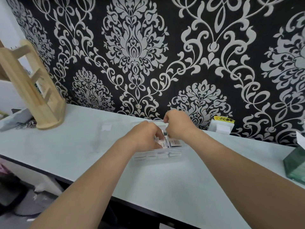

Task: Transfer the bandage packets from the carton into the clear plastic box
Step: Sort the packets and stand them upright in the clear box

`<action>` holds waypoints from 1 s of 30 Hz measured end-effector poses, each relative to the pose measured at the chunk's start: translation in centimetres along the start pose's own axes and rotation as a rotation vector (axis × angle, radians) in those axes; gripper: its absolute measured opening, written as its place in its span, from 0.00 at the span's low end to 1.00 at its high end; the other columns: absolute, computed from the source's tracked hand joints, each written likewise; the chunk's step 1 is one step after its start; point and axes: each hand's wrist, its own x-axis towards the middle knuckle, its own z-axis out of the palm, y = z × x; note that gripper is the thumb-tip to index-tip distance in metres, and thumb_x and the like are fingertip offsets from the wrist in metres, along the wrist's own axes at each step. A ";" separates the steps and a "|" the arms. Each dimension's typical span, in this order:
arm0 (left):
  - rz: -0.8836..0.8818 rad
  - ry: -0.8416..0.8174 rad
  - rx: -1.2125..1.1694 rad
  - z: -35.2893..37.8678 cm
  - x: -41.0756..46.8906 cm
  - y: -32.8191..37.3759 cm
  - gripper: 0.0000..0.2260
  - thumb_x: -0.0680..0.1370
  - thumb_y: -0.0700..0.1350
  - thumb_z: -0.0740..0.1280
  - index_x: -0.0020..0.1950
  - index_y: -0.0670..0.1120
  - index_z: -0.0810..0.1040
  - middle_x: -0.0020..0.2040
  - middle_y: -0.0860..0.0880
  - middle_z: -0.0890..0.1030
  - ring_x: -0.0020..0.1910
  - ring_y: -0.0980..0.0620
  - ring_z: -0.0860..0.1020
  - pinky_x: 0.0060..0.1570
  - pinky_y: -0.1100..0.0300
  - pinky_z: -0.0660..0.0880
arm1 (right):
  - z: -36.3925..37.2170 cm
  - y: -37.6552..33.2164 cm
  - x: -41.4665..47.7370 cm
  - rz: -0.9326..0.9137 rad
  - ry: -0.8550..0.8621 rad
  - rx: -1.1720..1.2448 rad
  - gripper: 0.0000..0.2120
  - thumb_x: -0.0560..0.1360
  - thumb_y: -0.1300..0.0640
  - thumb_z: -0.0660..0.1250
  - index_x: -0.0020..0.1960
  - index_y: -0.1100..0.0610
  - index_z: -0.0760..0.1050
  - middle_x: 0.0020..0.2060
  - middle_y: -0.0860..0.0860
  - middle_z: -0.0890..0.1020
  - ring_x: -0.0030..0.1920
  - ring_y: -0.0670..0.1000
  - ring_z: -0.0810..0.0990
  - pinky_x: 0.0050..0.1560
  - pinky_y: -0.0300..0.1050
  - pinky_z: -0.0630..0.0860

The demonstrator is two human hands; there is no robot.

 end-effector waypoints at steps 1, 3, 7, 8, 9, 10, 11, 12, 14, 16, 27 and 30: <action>0.012 -0.009 0.008 0.0 0.2 0.0 0.14 0.71 0.51 0.75 0.57 0.55 0.82 0.53 0.52 0.80 0.54 0.54 0.74 0.52 0.61 0.71 | -0.3 0.3 0.0 -0.011 0.007 -0.013 0.11 0.73 0.68 0.65 0.54 0.61 0.78 0.52 0.56 0.80 0.52 0.58 0.79 0.48 0.49 0.78; 0.037 -0.024 0.028 0.1 0.7 0.1 0.15 0.71 0.51 0.75 0.57 0.54 0.82 0.49 0.54 0.79 0.52 0.55 0.73 0.49 0.63 0.69 | -0.7 1.2 -0.1 -0.054 0.013 -0.055 0.10 0.73 0.69 0.64 0.50 0.60 0.80 0.48 0.55 0.81 0.46 0.56 0.80 0.45 0.48 0.78; 0.064 -0.033 0.077 0.3 1.3 0.3 0.15 0.72 0.49 0.75 0.58 0.53 0.82 0.37 0.60 0.70 0.51 0.55 0.71 0.46 0.64 0.67 | -0.4 2.3 -0.7 -0.176 -0.014 -0.192 0.10 0.74 0.65 0.63 0.46 0.52 0.79 0.47 0.51 0.82 0.45 0.53 0.79 0.47 0.46 0.76; 0.068 -0.034 0.083 0.3 1.5 0.2 0.16 0.72 0.49 0.74 0.58 0.54 0.81 0.36 0.60 0.69 0.52 0.55 0.71 0.46 0.63 0.67 | -0.2 2.4 -0.8 -0.197 -0.028 -0.222 0.11 0.74 0.65 0.64 0.44 0.50 0.78 0.47 0.51 0.82 0.48 0.54 0.79 0.49 0.48 0.77; 0.072 -0.035 0.084 0.3 1.5 0.3 0.16 0.72 0.49 0.74 0.59 0.54 0.81 0.36 0.61 0.69 0.52 0.55 0.71 0.46 0.63 0.67 | -0.1 2.5 -0.9 -0.210 -0.041 -0.239 0.12 0.73 0.65 0.64 0.43 0.48 0.76 0.47 0.50 0.82 0.50 0.53 0.79 0.50 0.49 0.77; 0.072 -0.035 0.078 0.3 1.6 0.3 0.15 0.72 0.49 0.74 0.59 0.53 0.81 0.36 0.61 0.69 0.51 0.55 0.70 0.46 0.63 0.67 | 0.0 2.5 -1.0 -0.221 -0.052 -0.245 0.13 0.73 0.66 0.63 0.43 0.47 0.75 0.46 0.50 0.82 0.50 0.53 0.79 0.50 0.50 0.77; 0.066 -0.032 0.064 0.3 1.5 0.3 0.15 0.72 0.49 0.74 0.58 0.53 0.82 0.36 0.61 0.70 0.50 0.56 0.69 0.46 0.63 0.67 | 0.0 2.5 -1.1 -0.227 -0.051 -0.246 0.13 0.73 0.66 0.63 0.43 0.47 0.75 0.46 0.49 0.82 0.50 0.53 0.78 0.50 0.50 0.78; 0.054 -0.025 0.042 0.1 1.4 0.2 0.14 0.72 0.50 0.74 0.57 0.53 0.82 0.38 0.60 0.72 0.50 0.56 0.70 0.47 0.63 0.68 | 0.1 2.6 -1.1 -0.231 -0.046 -0.248 0.14 0.73 0.66 0.63 0.43 0.47 0.75 0.46 0.49 0.82 0.50 0.53 0.78 0.49 0.50 0.78; 0.034 0.010 -0.011 -0.1 1.2 -0.1 0.11 0.73 0.48 0.72 0.55 0.54 0.83 0.46 0.57 0.80 0.50 0.56 0.73 0.49 0.61 0.71 | 0.3 2.7 -1.0 -0.224 -0.027 -0.259 0.14 0.73 0.66 0.62 0.44 0.46 0.75 0.46 0.49 0.81 0.51 0.53 0.77 0.48 0.50 0.77; 0.026 0.029 -0.038 -0.2 0.9 -0.4 0.09 0.75 0.44 0.68 0.53 0.54 0.84 0.52 0.56 0.83 0.53 0.55 0.77 0.55 0.59 0.74 | 0.6 2.8 -0.9 -0.198 -0.005 -0.248 0.13 0.73 0.65 0.63 0.44 0.45 0.74 0.47 0.50 0.80 0.53 0.53 0.76 0.49 0.51 0.77; 0.050 -0.149 0.102 0.6 1.9 1.2 0.17 0.76 0.40 0.60 0.56 0.54 0.83 0.53 0.54 0.79 0.58 0.50 0.67 0.65 0.52 0.67 | 1.1 4.5 -1.4 0.075 0.077 0.156 0.18 0.75 0.62 0.64 0.64 0.55 0.67 0.59 0.55 0.71 0.55 0.56 0.72 0.52 0.47 0.71; 0.043 -0.165 0.140 0.6 2.0 1.3 0.17 0.76 0.40 0.59 0.58 0.53 0.82 0.58 0.50 0.77 0.61 0.47 0.67 0.65 0.51 0.67 | 1.3 4.8 -1.3 0.101 0.046 0.189 0.16 0.75 0.62 0.64 0.62 0.56 0.67 0.50 0.54 0.76 0.49 0.55 0.75 0.44 0.46 0.69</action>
